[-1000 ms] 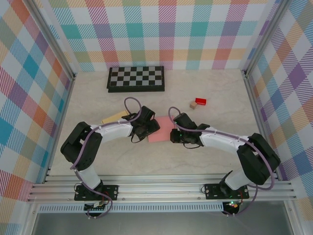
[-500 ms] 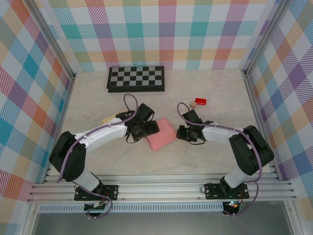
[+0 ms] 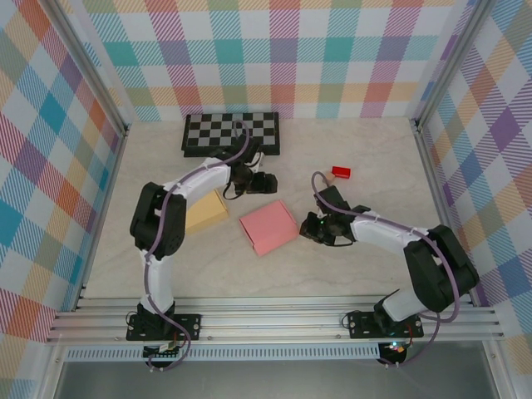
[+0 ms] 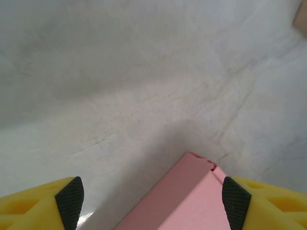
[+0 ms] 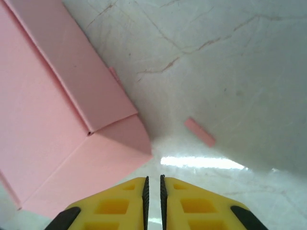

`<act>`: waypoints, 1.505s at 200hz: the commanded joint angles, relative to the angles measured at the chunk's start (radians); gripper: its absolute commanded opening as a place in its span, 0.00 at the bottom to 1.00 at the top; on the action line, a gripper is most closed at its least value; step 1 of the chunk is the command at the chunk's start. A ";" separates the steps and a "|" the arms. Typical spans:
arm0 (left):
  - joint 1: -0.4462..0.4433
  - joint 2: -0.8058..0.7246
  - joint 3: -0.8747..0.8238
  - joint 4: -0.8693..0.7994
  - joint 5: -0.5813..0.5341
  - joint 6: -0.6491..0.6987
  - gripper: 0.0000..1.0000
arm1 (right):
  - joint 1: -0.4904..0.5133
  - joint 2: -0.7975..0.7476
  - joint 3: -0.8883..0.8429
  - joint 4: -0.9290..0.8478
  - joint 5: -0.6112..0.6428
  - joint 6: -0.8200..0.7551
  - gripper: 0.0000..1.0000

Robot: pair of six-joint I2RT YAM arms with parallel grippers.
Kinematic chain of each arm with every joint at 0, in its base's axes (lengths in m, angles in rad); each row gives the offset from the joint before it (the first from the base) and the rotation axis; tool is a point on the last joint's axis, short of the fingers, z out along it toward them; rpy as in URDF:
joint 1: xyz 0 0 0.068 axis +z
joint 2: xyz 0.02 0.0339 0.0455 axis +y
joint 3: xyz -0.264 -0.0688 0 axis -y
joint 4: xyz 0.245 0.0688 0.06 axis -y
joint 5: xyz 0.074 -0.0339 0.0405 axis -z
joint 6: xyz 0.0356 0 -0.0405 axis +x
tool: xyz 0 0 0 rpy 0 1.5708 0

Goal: Fold the paper box

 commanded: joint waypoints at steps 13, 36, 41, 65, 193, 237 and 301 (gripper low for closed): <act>0.000 -0.005 -0.010 0.036 0.141 0.019 0.75 | 0.011 0.001 -0.030 0.082 -0.077 0.120 0.13; -0.014 -0.005 -0.071 0.089 0.190 -0.023 0.73 | 0.011 0.037 -0.029 0.155 -0.077 0.123 0.09; -0.020 -0.004 -0.081 0.094 0.185 -0.025 0.73 | 0.010 0.045 -0.029 0.173 -0.079 0.121 0.07; -0.037 0.014 -0.127 0.107 0.169 -0.032 0.73 | 0.010 0.092 -0.007 0.207 -0.081 0.117 0.07; -0.220 0.071 -0.277 0.382 0.324 -0.281 0.65 | 0.012 0.190 -0.176 1.080 -0.075 0.017 0.07; -0.222 0.075 -0.246 0.372 0.333 -0.306 0.64 | 0.014 0.186 -0.140 1.006 -0.096 -0.010 0.07; -0.060 0.043 -0.186 0.210 0.155 -0.261 0.69 | 0.001 0.019 -0.102 0.417 0.056 -0.140 0.09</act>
